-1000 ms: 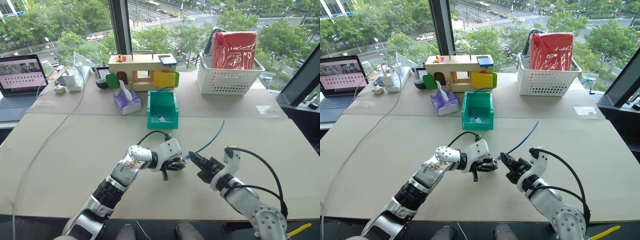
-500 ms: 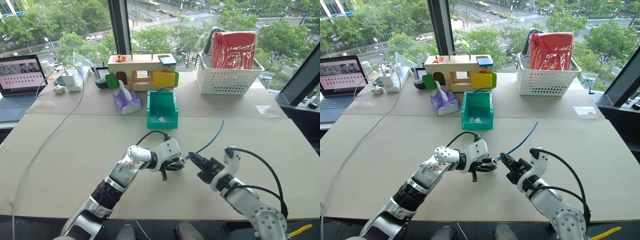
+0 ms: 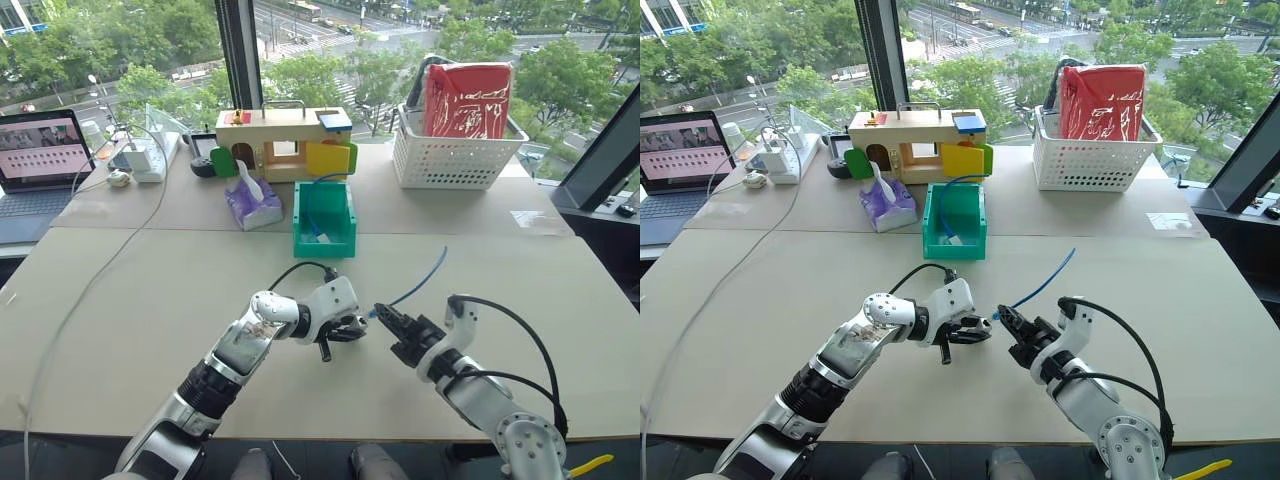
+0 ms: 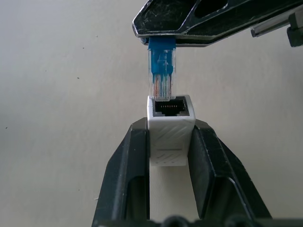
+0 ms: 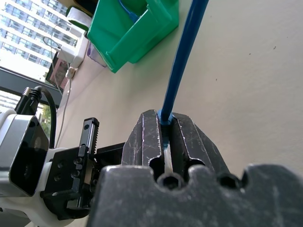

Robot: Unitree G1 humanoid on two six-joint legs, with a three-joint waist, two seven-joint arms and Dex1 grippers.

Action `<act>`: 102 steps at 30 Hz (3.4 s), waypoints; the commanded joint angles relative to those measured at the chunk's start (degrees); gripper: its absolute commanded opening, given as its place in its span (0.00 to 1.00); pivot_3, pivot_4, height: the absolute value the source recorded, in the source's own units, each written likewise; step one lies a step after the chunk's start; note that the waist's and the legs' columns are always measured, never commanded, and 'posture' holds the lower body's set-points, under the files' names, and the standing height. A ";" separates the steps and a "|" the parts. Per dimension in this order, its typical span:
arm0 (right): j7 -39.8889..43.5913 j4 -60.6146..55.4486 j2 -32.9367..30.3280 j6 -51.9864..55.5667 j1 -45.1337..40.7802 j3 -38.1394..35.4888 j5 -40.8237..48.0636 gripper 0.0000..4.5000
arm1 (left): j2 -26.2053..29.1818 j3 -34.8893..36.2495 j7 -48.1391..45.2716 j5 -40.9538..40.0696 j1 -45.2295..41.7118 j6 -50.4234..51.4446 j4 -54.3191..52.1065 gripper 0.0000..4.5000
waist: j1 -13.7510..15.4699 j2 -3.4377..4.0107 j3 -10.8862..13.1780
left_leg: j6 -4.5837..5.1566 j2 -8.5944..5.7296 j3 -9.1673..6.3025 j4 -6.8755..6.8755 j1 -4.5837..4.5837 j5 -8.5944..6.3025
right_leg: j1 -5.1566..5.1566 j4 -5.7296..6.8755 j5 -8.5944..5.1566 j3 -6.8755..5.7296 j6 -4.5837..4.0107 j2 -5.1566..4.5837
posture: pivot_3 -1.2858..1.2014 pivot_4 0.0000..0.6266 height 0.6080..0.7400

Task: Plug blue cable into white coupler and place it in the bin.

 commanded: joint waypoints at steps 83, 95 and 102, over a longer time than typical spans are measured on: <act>2.37 -3.67 -8.33 18.05 6.00 8.24 -8.51 0.00 | -4.06 -3.21 7.89 -3.61 3.83 8.99 -4.57 0.14 | 0.67 -0.34 -2.30 | 0.18 -0.02 -0.12 -0.51 1.23 -0.22 | 1.67 -1.11 -0.62 0.00 -0.39 -0.01 | 0.52 0.24 0.94; 9.18 3.22 -6.58 18.28 3.08 10.34 -14.17 0.00 | -4.07 -2.69 9.14 -3.62 3.90 9.24 -4.79 0.14 | 0.16 -0.61 -2.68 | 0.15 -0.03 -0.16 -0.54 1.50 -0.27 | 1.86 -1.13 -0.76 0.00 -0.48 0.00 | 0.52 0.24 0.94; 11.61 5.72 -5.01 18.76 3.21 9.15 -15.73 0.00 | -4.05 -2.33 9.60 -3.60 4.10 9.32 -4.95 0.14 | -0.03 -0.71 -2.76 | 0.13 -0.03 -0.17 -0.55 1.64 -0.28 | 1.86 -1.13 -0.78 0.01 -0.53 0.00 | 0.52 0.24 0.94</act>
